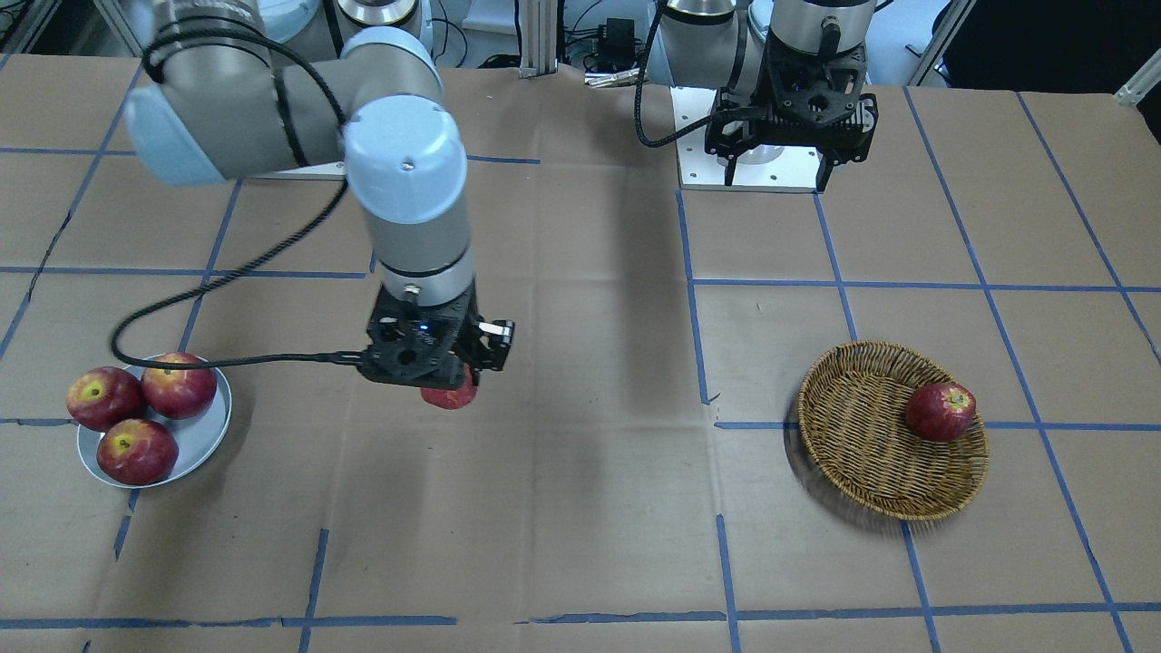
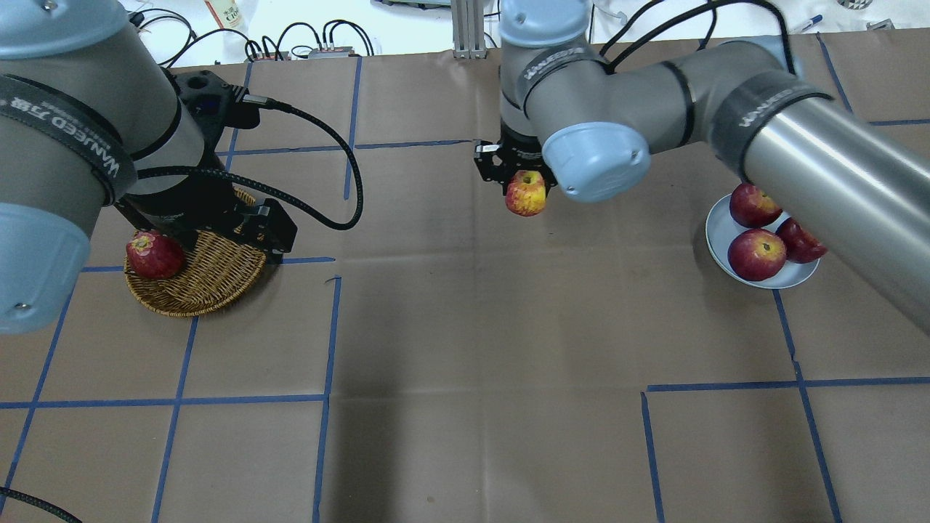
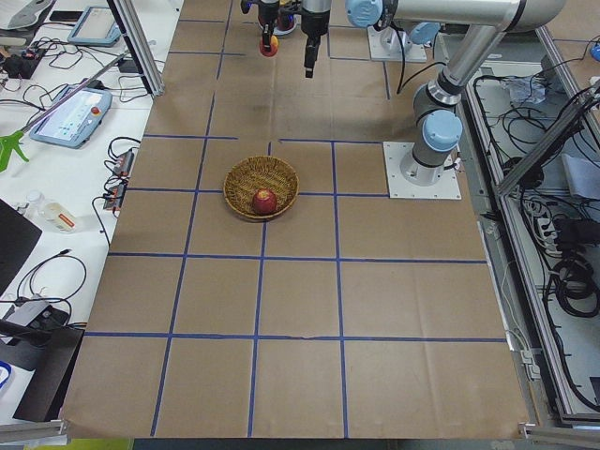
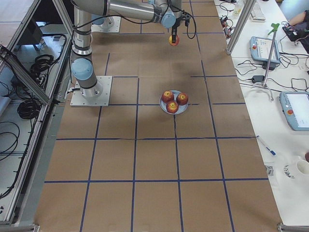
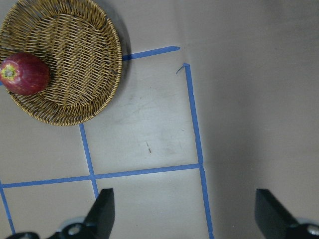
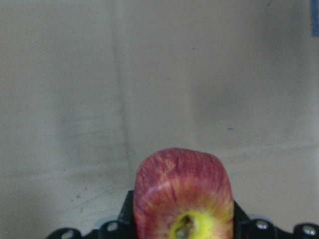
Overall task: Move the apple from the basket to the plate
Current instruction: 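Lift the apple with the right gripper and carry it over the white plate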
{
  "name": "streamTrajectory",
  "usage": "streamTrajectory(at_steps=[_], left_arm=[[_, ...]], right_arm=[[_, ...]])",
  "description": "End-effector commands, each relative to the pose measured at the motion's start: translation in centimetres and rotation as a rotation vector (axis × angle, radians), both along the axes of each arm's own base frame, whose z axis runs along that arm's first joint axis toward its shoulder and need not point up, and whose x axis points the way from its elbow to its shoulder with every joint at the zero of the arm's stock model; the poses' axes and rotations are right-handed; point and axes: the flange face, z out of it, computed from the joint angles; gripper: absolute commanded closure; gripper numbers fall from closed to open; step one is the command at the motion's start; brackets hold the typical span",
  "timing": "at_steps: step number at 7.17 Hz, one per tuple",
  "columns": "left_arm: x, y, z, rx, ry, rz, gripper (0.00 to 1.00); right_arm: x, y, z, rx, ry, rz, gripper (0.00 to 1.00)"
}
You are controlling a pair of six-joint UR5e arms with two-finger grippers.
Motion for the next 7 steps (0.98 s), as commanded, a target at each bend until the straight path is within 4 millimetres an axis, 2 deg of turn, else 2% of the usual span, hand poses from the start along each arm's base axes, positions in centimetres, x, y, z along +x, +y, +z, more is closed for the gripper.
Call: streamTrajectory(at_steps=[1,3,5,6,7], left_arm=[[0.0,0.1,0.1,-0.002,0.0,0.0,0.01],[0.0,0.1,0.1,-0.003,0.0,0.007,0.01],[0.0,0.1,0.1,-0.003,0.0,0.009,0.01],[0.0,0.1,0.1,-0.003,0.0,0.007,0.01],[0.0,0.1,0.1,-0.003,0.0,0.007,0.01]], right_arm=[[-12.5,-0.4,3.9,0.052,0.014,0.064,0.53],[-22.2,0.1,3.7,0.064,0.012,0.101,0.53],[-32.6,1.2,1.3,0.088,-0.015,0.143,0.54],[-35.9,1.5,0.2,0.073,-0.015,0.154,0.54],[-37.1,1.9,-1.8,0.068,-0.013,0.16,0.54]])
